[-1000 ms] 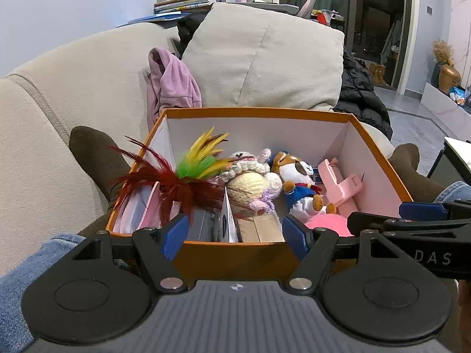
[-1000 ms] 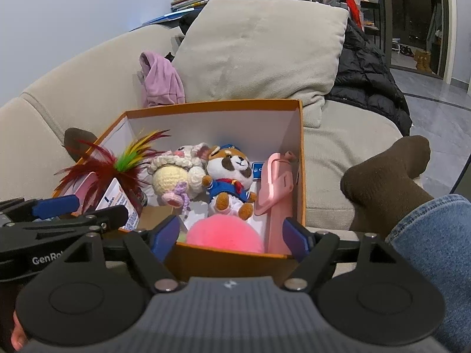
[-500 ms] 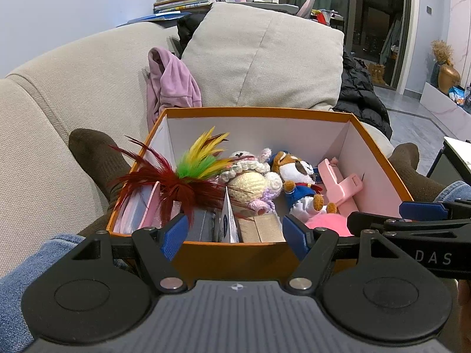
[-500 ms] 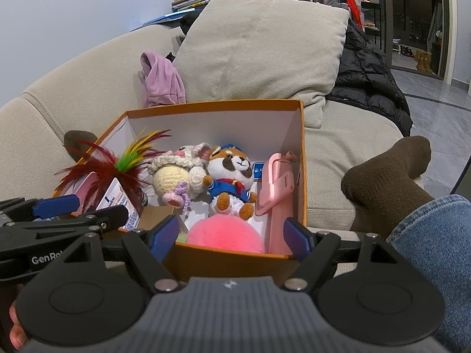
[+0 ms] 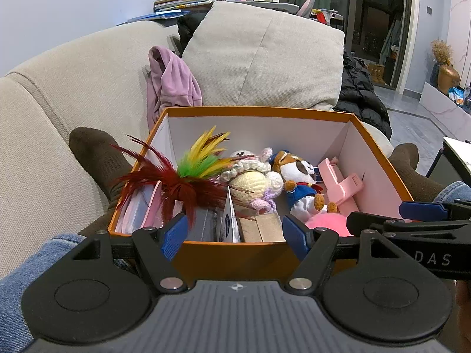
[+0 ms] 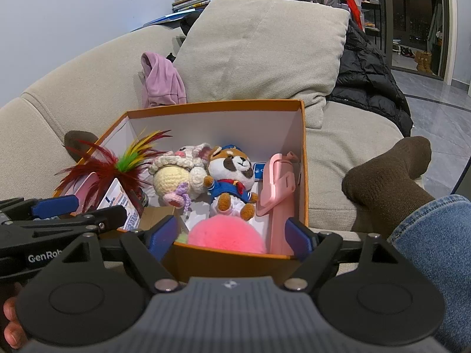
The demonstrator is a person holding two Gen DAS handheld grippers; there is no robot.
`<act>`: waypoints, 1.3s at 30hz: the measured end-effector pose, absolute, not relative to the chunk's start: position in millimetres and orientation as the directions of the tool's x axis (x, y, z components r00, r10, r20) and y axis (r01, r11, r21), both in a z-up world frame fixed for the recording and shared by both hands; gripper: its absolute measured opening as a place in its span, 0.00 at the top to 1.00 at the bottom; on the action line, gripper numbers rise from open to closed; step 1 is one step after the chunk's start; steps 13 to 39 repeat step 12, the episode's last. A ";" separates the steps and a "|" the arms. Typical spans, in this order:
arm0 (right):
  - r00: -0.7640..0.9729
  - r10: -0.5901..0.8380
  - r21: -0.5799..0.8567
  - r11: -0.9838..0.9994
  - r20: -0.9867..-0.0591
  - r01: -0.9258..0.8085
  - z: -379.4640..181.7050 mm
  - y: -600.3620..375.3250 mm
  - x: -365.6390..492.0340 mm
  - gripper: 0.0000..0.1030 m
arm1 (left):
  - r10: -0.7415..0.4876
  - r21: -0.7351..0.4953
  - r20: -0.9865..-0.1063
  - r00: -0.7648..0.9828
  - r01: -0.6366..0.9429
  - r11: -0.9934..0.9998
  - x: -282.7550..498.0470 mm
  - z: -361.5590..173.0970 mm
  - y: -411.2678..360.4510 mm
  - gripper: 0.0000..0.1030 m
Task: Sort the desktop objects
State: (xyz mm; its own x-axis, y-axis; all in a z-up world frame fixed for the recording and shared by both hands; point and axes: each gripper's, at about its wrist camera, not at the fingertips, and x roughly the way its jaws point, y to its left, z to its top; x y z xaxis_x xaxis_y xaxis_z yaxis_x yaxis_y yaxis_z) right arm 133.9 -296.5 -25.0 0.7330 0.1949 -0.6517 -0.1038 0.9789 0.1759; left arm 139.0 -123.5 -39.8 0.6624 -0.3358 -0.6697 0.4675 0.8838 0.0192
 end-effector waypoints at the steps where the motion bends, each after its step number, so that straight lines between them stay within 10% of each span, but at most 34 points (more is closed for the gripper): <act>1: 0.733 0.194 0.176 0.979 -0.652 -0.103 -25.1 -296.4 133.8 0.21 | -0.336 0.019 -0.670 0.662 0.467 0.884 139.2 -39.7 -123.2 0.19; 39: 0.734 0.194 0.175 0.979 -0.651 -0.104 -24.8 -295.3 133.8 0.21 | -0.336 0.017 -0.670 0.662 0.466 0.884 139.2 -39.1 -123.7 0.19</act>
